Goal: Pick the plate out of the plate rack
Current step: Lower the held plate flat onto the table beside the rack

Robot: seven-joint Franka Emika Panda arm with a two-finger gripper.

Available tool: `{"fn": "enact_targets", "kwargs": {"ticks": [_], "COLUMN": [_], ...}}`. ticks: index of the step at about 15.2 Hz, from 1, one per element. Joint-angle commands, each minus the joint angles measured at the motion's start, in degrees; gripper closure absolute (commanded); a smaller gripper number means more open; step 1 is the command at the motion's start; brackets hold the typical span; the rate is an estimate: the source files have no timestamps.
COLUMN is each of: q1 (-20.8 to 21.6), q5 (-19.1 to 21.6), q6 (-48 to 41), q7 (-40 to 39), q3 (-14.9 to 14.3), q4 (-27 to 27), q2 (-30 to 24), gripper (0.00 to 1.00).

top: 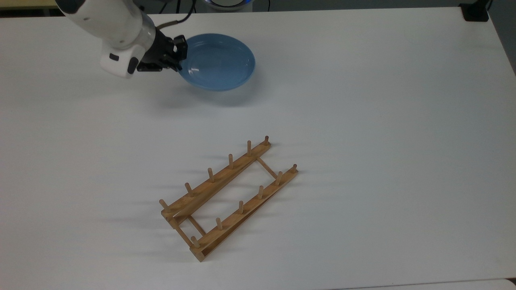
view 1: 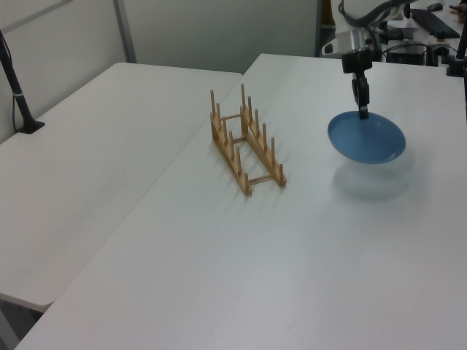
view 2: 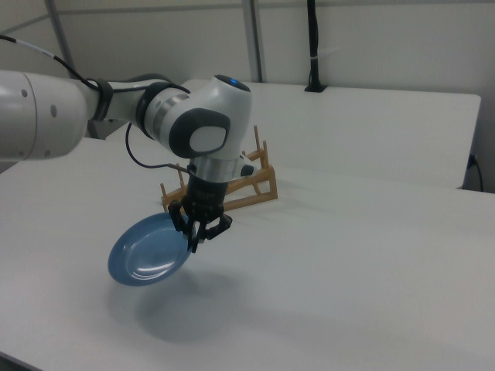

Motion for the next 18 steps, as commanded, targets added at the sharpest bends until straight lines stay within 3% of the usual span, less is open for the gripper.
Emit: {"fn": "enact_targets", "kwargs": {"ticks": [1, 11, 12, 13, 14, 16, 18], "q1": [0.9, 1.8, 1.8, 1.8, 1.8, 1.8, 1.7], "q5": [1.4, 0.8, 0.7, 0.7, 0.7, 0.7, 0.8], "q6": [4.9, 11.9, 12.3, 12.8, 13.0, 13.0, 12.8], "q7": [1.6, 3.6, 3.6, 3.9, 4.5, 5.5, 5.8], "q3": [-0.1, -0.1, -0.1, -0.1, -0.1, -0.1, -0.2], "q4": [-1.8, -3.3, -3.4, -3.3, -3.3, -3.0, -2.7], "q2": [1.4, 5.3, 5.8, 5.9, 5.9, 5.8, 5.2], "gripper": [1.0, 0.98, 0.91, 0.61, 0.14, 0.0, 0.0]}}
